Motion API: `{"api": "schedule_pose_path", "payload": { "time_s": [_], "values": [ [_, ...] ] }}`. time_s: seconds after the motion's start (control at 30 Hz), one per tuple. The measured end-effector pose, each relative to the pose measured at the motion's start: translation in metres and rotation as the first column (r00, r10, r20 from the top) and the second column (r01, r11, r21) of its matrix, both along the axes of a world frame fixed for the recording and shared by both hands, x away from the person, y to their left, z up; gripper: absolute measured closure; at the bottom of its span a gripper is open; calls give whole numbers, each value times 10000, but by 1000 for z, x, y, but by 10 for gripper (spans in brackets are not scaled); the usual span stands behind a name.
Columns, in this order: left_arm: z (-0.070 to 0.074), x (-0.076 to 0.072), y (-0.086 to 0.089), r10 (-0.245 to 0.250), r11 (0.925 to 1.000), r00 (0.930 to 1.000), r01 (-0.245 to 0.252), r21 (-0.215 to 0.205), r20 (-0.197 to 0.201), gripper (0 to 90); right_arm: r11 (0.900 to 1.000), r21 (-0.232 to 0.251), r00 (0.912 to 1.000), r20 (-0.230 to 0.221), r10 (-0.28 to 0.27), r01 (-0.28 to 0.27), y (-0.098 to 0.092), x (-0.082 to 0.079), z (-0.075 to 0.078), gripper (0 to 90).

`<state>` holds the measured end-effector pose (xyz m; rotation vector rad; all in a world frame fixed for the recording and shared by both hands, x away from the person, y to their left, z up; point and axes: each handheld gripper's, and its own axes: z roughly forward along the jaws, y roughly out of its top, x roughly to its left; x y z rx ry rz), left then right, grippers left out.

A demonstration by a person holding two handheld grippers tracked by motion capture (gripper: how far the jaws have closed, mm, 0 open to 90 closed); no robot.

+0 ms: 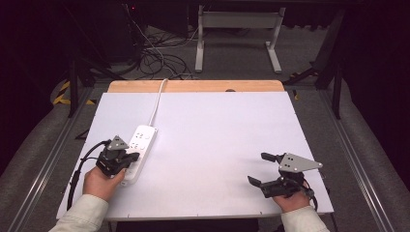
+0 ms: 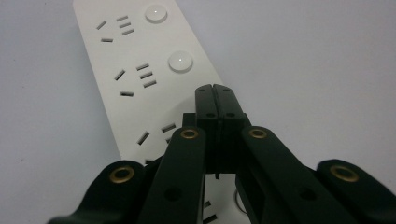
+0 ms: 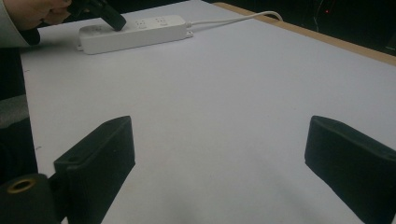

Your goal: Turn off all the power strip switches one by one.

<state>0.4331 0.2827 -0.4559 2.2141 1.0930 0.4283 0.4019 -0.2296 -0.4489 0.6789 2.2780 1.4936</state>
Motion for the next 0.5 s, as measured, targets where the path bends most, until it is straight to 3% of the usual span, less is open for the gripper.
{"api": "schedule_pose_path", "payload": {
  "time_s": [0.5],
  "values": [
    [-1,-2,-3,66,9997,9997,-71,215,240,900,10000,-33,10000,0,13,-13,0,-1,0,91]
  ]
}}
